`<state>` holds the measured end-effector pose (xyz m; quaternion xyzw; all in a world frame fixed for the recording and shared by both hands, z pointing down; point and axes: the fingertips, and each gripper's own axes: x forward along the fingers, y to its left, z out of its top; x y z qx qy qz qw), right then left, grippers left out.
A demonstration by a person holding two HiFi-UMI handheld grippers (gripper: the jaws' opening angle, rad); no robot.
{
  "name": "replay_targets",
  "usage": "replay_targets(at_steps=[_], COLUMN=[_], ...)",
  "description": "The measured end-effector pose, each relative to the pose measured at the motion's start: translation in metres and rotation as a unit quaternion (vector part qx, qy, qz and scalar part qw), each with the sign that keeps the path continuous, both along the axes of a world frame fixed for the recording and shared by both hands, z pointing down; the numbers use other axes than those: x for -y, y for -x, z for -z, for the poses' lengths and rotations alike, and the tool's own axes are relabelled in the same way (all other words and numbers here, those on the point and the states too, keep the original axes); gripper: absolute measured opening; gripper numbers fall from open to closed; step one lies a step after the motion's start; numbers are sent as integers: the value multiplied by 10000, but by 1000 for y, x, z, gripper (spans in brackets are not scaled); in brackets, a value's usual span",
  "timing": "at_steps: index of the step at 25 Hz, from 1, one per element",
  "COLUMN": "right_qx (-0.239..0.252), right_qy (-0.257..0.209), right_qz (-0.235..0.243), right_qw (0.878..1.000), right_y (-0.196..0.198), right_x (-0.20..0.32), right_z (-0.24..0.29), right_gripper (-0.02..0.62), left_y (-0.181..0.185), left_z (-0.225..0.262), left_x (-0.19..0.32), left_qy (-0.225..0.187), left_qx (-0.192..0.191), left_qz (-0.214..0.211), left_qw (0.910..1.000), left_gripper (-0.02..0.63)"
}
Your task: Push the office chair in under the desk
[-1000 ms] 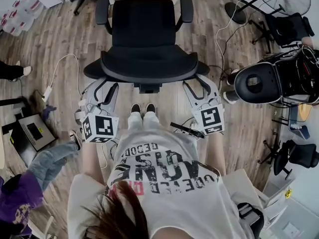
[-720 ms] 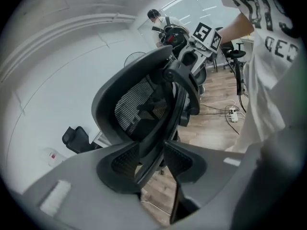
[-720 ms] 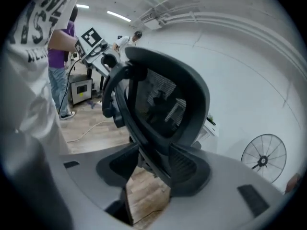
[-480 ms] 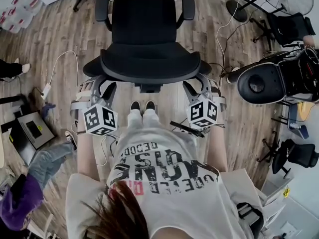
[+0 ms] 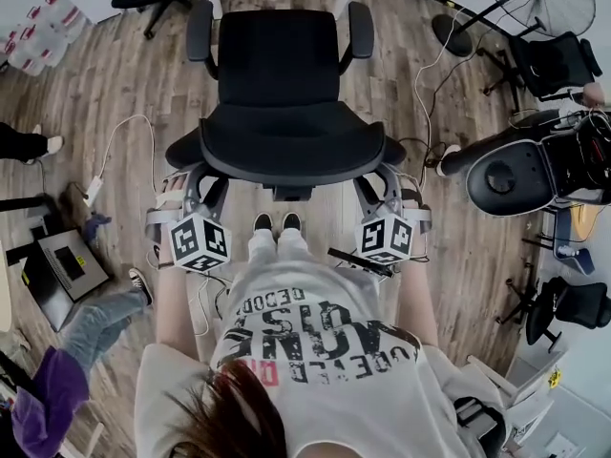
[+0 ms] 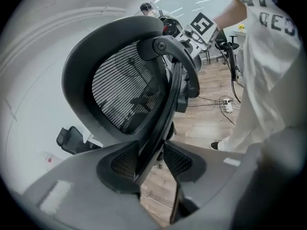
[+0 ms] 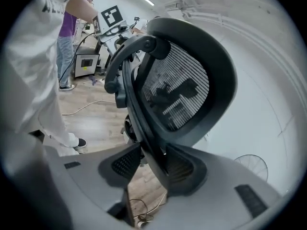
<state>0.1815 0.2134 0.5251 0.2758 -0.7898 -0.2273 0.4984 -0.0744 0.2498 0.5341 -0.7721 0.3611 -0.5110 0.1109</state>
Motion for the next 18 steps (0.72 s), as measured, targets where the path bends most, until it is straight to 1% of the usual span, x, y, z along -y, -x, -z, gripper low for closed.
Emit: replay_targets(at_steps=[2, 5, 9, 18], right_qx=[58, 135, 64, -3], right_qy=[-20, -38, 85, 49], right_qz=[-23, -76, -130, -315], right_qw=[10000, 9999, 9999, 9995], right_y=[2, 4, 4, 2], right_x=[-1, -2, 0, 21], right_z=[-1, -1, -2, -3], right_gripper=[170, 172, 171, 170], left_y=[2, 4, 3, 2], left_z=[-2, -3, -2, -5], left_x=[-2, -2, 0, 22], left_qy=[63, 97, 205, 87], left_qx=[-78, -90, -159, -182], left_qz=[-41, -81, -67, -217], left_qw=[9999, 9999, 9996, 9996], left_gripper=[169, 169, 173, 173])
